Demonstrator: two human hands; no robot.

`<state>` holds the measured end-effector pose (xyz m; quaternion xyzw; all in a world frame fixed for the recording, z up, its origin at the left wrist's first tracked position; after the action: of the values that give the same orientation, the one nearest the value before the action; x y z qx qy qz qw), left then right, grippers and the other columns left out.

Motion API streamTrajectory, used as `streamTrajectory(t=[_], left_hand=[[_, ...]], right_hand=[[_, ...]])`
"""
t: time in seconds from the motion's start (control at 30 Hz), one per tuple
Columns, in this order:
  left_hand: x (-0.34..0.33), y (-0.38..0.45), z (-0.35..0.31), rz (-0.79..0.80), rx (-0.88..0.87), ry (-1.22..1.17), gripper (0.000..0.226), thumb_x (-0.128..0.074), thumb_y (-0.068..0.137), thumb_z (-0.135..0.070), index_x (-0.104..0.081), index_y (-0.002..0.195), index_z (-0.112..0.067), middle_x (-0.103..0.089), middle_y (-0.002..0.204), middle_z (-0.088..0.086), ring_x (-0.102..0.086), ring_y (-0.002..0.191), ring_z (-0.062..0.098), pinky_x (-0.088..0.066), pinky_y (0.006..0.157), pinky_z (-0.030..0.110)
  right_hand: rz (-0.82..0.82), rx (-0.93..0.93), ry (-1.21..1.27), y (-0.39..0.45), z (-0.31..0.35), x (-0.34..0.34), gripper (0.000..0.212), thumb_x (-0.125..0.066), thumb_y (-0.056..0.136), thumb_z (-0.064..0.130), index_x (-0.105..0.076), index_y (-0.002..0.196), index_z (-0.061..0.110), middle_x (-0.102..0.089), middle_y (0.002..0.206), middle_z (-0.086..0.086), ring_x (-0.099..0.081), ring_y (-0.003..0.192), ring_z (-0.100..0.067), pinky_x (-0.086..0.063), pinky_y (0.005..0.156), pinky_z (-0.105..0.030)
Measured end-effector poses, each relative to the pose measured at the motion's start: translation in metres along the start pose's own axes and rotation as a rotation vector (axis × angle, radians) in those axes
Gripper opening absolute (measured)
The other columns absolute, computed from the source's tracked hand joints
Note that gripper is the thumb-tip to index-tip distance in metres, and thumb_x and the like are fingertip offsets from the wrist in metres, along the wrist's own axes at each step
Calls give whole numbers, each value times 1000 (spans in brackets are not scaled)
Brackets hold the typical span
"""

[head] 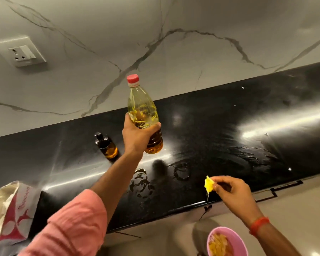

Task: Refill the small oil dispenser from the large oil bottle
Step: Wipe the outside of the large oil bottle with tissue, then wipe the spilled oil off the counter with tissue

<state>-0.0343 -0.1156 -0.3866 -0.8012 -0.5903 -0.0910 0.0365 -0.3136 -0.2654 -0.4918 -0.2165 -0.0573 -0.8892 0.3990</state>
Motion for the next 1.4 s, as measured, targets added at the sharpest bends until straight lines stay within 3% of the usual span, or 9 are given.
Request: streamTrajectory(t=[0.23, 0.5, 0.67, 0.8, 0.93, 1.03, 1.13, 1.27, 1.4], left_hand=[[-21, 53, 34, -70, 57, 48, 74, -92, 52, -42, -52, 114, -39, -67, 110, -11, -68, 104, 9, -57, 98, 43], [-20, 67, 65, -115, 90, 73, 70, -92, 50, -46, -51, 107, -45, -67, 107, -16, -66, 101, 1, -57, 97, 39], [-16, 65, 73, -119, 78, 76, 67, -94, 54, -44, -47, 102, -51, -65, 108, -20, -62, 103, -3, -55, 98, 36], [-14, 60, 74, -72, 61, 83, 83, -95, 58, -43, -44, 123, -39, -62, 115, -18, -62, 109, 2, -54, 101, 40], [-9, 46, 70, -16, 58, 76, 109, -96, 64, -32, -29, 150, -33, -53, 140, -7, -54, 129, 14, -46, 112, 46], [2, 17, 62, -32, 66, 60, 117, -94, 69, -26, -18, 157, -38, -33, 159, 1, -35, 146, 15, -34, 121, 46], [20, -33, 59, -3, 40, 15, 105, -89, 77, -25, -22, 156, -44, -31, 162, 1, -34, 147, 11, -30, 121, 41], [66, -111, 77, -3, 91, -16, 75, -83, 83, -29, -44, 145, -46, -51, 146, -15, -50, 135, 2, -42, 113, 35], [126, -160, 111, -35, 122, 255, 53, -81, 84, -23, -60, 127, -46, -58, 134, -16, -55, 128, 1, -45, 112, 43]], right_hand=[[-53, -47, -20, 25, 2, -8, 25, -91, 71, 30, -80, 92, 24, -76, 87, 10, -73, 80, -1, -58, 73, -18], [-60, 2, -93, 55, 6, -23, 23, -89, 74, 11, -75, 86, 26, -73, 89, 7, -71, 78, -3, -56, 72, -13], [-19, 21, -157, 69, -1, -29, 16, -80, 82, 3, -80, 95, 12, -75, 94, 1, -72, 81, -8, -59, 77, -21], [56, 1, -228, 75, -6, -28, 19, -73, 86, -2, -79, 99, 10, -74, 102, -3, -71, 88, -9, -53, 81, -10], [37, 78, -342, 75, 2, -24, 29, -70, 87, 0, -77, 112, 12, -69, 115, -5, -67, 101, -18, -56, 92, -34], [-83, 158, -488, 68, 8, -21, 35, -71, 87, 10, -73, 121, 16, -62, 120, -3, -60, 109, -21, -51, 93, -32], [-91, 214, -517, 58, 7, -29, 31, -76, 85, 15, -75, 116, 13, -61, 109, -3, -62, 96, -20, -52, 82, -30], [-3, 146, -578, 63, -6, -34, 20, -76, 87, 10, -79, 106, 7, -67, 101, -8, -66, 85, -26, -50, 77, -29], [-51, 75, -562, 74, -8, -40, 12, -76, 86, 5, -81, 96, 8, -72, 95, -9, -69, 85, -29, -47, 77, -25]])
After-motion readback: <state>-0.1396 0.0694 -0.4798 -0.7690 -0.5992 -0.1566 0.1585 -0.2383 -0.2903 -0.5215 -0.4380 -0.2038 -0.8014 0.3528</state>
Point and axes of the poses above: each hand's wrist, its own y-axis towards the middle knuckle, its own x-axis out of the back of the hand, z = x × y, the point moved 1 cm from there along y, towards the middle knuckle
